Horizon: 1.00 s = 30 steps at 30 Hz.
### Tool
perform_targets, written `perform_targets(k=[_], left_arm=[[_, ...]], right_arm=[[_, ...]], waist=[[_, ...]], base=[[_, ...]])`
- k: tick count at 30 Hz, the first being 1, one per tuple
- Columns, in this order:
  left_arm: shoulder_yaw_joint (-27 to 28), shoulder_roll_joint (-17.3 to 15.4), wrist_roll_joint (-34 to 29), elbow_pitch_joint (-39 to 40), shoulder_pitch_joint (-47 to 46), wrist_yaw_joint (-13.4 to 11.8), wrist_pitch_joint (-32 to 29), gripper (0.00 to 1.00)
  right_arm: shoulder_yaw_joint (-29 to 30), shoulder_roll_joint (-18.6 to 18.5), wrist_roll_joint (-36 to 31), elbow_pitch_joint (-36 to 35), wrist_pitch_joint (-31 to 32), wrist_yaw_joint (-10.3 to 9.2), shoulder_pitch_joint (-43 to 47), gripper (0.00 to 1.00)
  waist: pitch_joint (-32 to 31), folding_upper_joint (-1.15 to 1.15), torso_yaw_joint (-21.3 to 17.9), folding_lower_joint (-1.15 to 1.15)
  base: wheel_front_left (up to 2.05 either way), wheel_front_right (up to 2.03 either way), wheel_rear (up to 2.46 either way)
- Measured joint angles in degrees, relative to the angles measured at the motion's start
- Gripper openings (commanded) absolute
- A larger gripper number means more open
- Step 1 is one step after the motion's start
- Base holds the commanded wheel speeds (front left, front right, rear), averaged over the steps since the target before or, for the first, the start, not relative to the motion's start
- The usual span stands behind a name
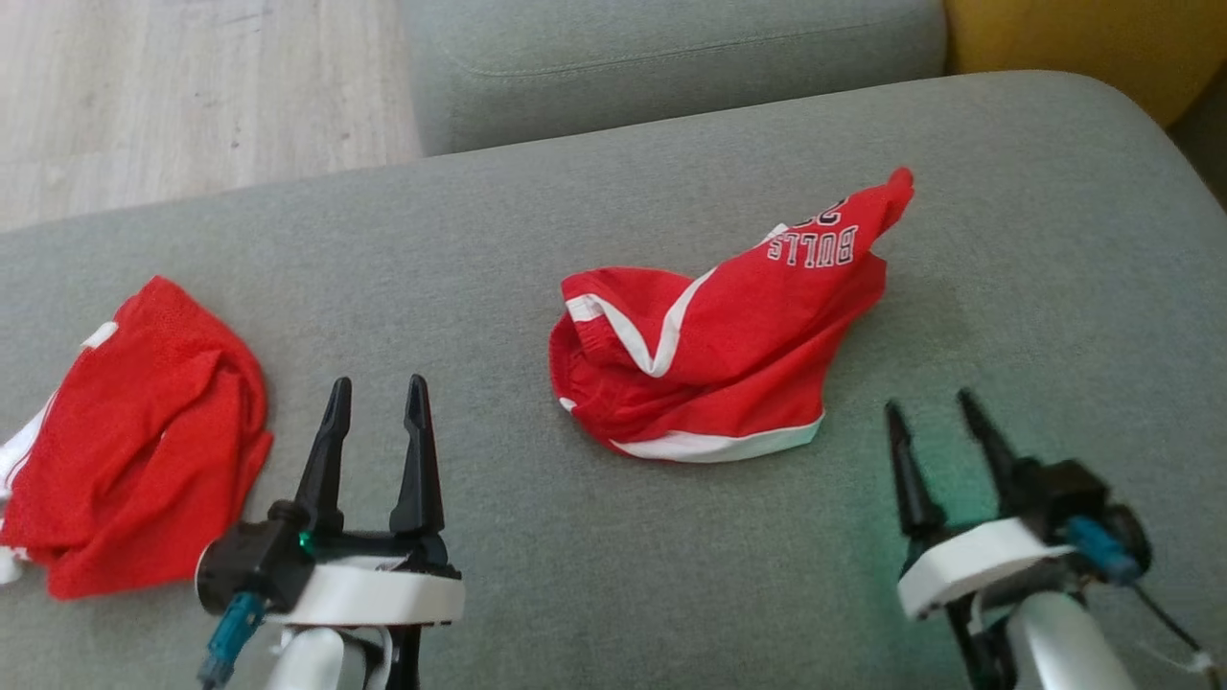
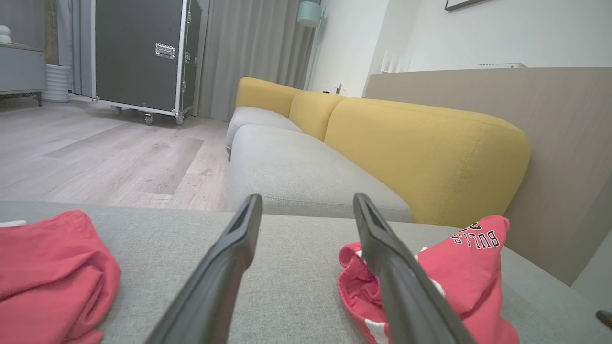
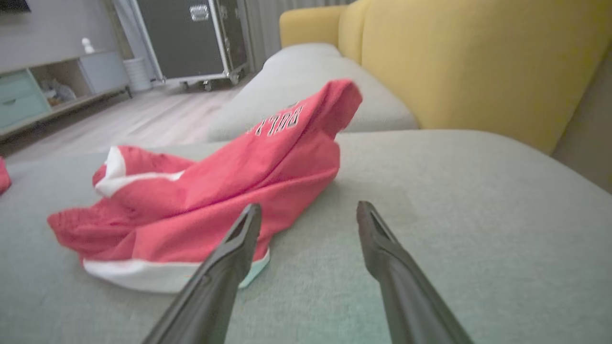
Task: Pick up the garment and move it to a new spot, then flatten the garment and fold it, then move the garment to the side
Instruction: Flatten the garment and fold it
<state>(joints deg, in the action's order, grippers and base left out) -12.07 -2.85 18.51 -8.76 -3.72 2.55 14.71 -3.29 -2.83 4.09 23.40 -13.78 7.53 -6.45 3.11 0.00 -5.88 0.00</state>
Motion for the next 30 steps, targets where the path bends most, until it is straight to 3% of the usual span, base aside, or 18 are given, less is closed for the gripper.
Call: perform_targets(k=[4, 8, 16, 26, 28, 30], left_arm=[[-0.32, 0.0, -0.01, -0.1, -0.01, 0.03, 0.0, 1.0], [-0.77, 0.0, -0.41, -0.14, -0.08, 0.03, 0.0, 1.0], [-1.35, 0.0, -0.42, -0.42, -1.02, 0.43, 0.0, 1.0], [-1.76, 0.01, -0.42, -0.9, -2.08, 0.47, 0.0, 1.0], [-1.77, 0.01, -0.42, -1.05, -2.09, 0.47, 0.0, 1.0], [-1.75, 0.01, -0.42, -1.24, -2.13, 0.47, 0.0, 1.0]], right_arm=[[-1.86, 0.03, -0.91, 4.14, 2.02, 0.0, -0.08, 1.0], [-2.12, 0.07, 2.86, 8.75, 2.98, 0.0, -1.68, 1.0], [-2.59, 0.04, 9.13, 19.63, 3.71, 0.0, -10.46, 1.0], [-4.56, -0.08, 12.2, 33.27, 2.61, 0.0, -19.6, 0.97], [-5.98, -0.16, 13.43, 34.99, 2.27, 0.0, -20.97, 0.0], [-7.2, -0.16, 13.83, 36.46, 1.63, 0.0, -22.03, 0.0]], waist=[[0.4, 0.0, 0.98, 0.0], [1.13, 0.0, 2.01, 0.0], [2.64, 0.0, 4.25, 0.0], [4.36, 0.0, 7.08, 0.01], [4.41, 0.0, 7.46, 0.0], [4.34, 0.0, 7.59, 0.01]], base=[[0.0, 0.0, 0.0], [0.0, 0.0, 0.0], [0.0, 0.0, 0.0], [0.0, 0.0, 0.0], [0.0, 0.0, 0.0], [0.0, 0.0, 0.0]])
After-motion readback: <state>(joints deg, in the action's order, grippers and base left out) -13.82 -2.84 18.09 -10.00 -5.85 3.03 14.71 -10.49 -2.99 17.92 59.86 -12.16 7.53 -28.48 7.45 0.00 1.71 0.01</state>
